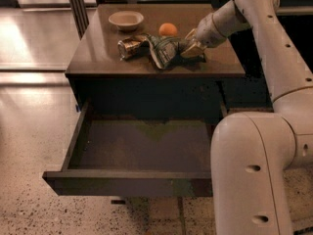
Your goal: Pick green jalapeno chip bag from top drawer and place on counter
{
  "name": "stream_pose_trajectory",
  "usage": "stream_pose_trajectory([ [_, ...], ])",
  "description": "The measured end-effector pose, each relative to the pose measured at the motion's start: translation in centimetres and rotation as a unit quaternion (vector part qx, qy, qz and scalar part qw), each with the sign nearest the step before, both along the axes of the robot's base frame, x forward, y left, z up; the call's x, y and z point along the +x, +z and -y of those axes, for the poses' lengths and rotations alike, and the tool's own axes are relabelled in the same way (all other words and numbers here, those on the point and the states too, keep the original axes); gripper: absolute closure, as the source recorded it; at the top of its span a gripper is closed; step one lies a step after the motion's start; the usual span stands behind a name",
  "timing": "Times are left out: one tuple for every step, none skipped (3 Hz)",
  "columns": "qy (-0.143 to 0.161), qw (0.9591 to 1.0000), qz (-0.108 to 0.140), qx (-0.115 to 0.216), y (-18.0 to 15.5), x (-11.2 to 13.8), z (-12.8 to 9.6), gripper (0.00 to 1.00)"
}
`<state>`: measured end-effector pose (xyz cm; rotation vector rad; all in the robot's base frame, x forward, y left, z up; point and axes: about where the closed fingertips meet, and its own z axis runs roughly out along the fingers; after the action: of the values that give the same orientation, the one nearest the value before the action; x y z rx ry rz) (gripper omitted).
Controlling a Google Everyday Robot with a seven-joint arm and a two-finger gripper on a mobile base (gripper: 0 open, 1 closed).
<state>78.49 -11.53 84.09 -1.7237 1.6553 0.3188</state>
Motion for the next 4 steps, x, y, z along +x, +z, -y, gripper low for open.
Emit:
stream_pose_trajectory([
  [0.000, 1.0000, 0.000, 0.000, 0.00, 0.00, 0.00, 0.58],
  [0.000, 1.0000, 0.000, 0.000, -0.01, 0.00, -0.01, 0.35],
  [0.000, 1.0000, 0.000, 0.000, -0.01, 0.01, -0.01, 0.11],
  [0.000, 1.0000, 0.000, 0.000, -0.02, 0.01, -0.02, 0.00],
])
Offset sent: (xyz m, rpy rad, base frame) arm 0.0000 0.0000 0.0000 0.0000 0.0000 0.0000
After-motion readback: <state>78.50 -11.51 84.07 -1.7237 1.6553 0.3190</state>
